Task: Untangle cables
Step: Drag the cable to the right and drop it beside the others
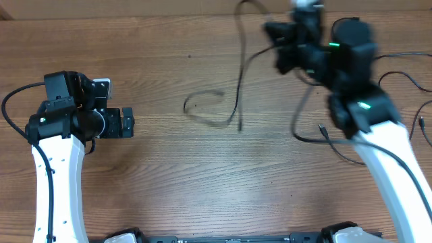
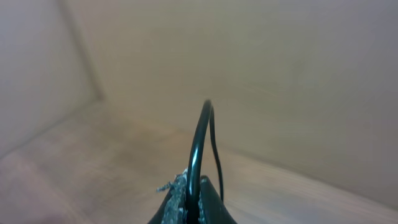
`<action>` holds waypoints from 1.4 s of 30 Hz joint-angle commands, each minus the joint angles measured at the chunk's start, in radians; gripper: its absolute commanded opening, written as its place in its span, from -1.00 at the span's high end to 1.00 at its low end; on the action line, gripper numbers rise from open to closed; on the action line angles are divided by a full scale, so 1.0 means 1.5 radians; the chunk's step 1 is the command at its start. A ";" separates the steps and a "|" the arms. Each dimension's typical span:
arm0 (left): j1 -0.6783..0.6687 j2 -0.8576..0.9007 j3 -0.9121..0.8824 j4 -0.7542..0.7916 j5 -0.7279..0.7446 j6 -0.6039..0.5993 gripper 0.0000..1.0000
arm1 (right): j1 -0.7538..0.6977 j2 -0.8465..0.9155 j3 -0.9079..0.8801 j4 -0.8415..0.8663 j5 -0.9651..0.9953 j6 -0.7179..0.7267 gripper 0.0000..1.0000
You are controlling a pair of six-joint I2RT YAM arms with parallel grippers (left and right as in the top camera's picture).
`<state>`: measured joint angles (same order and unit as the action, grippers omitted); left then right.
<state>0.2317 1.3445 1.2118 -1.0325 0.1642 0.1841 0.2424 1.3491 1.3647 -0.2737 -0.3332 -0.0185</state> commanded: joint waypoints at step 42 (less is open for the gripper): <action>0.007 -0.005 0.011 0.001 0.001 0.009 -0.99 | -0.385 -0.262 0.007 -0.427 0.392 0.002 0.92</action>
<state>0.2317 1.3445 1.2118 -1.0321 0.1642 0.1841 -0.3275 0.9333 1.3651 -0.9184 0.1143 -0.0189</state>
